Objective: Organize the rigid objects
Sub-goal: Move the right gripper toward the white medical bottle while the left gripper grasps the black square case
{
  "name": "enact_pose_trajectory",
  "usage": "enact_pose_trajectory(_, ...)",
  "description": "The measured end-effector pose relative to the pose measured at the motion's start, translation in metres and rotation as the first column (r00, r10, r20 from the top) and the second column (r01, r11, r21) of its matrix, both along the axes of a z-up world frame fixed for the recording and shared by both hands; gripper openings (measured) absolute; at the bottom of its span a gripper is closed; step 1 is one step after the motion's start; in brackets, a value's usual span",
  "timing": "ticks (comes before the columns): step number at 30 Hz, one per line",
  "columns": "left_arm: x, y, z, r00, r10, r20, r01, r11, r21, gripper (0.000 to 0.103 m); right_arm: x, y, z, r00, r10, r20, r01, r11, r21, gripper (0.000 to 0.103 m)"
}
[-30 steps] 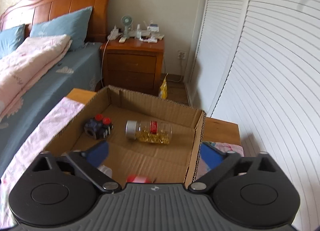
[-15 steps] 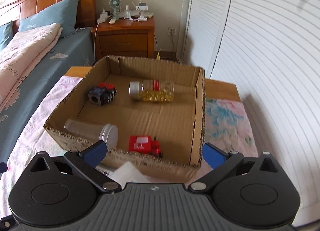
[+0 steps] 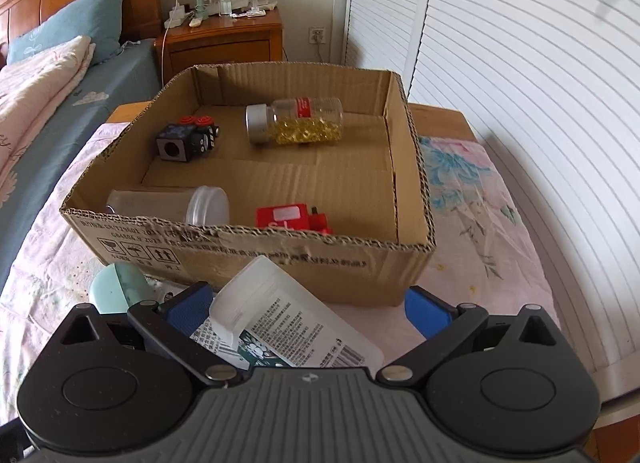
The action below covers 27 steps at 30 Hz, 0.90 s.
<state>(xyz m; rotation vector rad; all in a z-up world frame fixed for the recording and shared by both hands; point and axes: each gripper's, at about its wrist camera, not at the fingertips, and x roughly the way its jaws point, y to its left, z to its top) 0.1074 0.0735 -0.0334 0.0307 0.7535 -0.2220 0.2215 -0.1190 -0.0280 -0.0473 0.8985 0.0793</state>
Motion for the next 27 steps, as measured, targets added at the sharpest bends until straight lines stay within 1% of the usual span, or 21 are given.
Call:
enact_pose_trajectory(3,0.001,-0.001,-0.002,1.000,-0.004,-0.009,0.004,1.000,0.006,0.101,-0.006,-0.011,-0.003,1.000,-0.004,-0.021,0.004,1.000,0.012,0.103)
enact_pose_trajectory(7,0.003,-0.005,-0.004,1.000,-0.010,-0.016,0.011,1.000,0.015,0.101,-0.021,-0.028,-0.011,0.999,-0.015,-0.051,0.015,1.000,-0.006,0.103)
enact_pose_trajectory(12,0.004,-0.008,-0.008,1.000,-0.013,-0.029,0.014,0.999,0.034,0.101,-0.041,-0.053,-0.029,0.996,-0.040,-0.079,0.039,0.999,-0.023,0.103)
enact_pose_trajectory(17,0.007,-0.012,-0.014,0.999,-0.016,-0.037,0.018,0.998,0.057,0.101,-0.049,-0.069,-0.049,0.991,-0.067,-0.117,0.061,0.997,-0.051,0.103)
enact_pose_trajectory(19,0.009,-0.014,-0.018,0.999,-0.023,-0.047,0.026,0.997,0.069,0.101,-0.054,-0.075,-0.051,0.994,-0.058,-0.094,0.056,0.998,-0.021,0.103)
enact_pose_trajectory(23,0.013,-0.019,-0.031,0.996,-0.046,-0.071,0.053,0.994,0.099,0.101,-0.058,-0.075,-0.053,0.998,-0.023,-0.058,0.022,0.999,-0.023,0.103)
enact_pose_trajectory(27,0.019,-0.021,-0.047,0.993,-0.058,-0.107,0.071,0.990,0.120,0.101,-0.060,-0.076,-0.053,0.999,-0.010,-0.048,0.009,1.000,-0.021,0.103)
